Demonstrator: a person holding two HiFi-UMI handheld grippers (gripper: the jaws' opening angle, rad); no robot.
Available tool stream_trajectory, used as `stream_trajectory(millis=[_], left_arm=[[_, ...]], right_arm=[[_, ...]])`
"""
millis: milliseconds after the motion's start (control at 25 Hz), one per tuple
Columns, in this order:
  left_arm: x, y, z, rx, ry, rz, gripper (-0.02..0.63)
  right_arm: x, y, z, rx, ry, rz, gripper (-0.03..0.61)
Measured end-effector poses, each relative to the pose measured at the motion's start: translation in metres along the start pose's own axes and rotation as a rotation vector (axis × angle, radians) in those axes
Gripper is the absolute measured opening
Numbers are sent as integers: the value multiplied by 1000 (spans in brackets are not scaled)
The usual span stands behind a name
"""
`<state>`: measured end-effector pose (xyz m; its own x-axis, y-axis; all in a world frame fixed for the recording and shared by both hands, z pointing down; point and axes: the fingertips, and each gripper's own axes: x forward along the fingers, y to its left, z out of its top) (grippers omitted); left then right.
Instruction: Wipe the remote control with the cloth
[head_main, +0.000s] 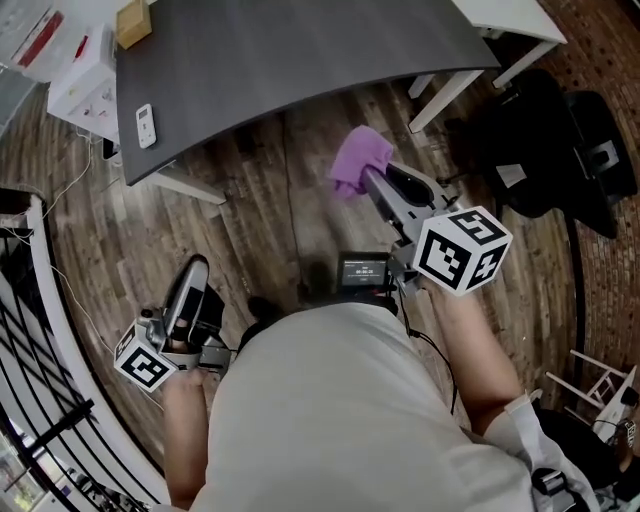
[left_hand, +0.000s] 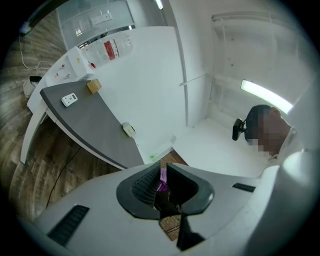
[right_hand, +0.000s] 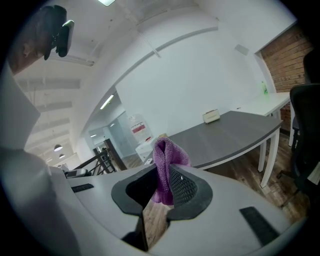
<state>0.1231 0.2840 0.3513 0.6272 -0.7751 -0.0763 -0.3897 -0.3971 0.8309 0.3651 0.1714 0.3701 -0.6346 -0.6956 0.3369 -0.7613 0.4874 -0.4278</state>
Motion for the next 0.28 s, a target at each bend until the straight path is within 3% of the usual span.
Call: stream_trajectory(millis=[280], left_arm=[[-25,-8,9,-21,-32,-33,44]], right_arm=[[8,10,-4,54,-14,2,74]])
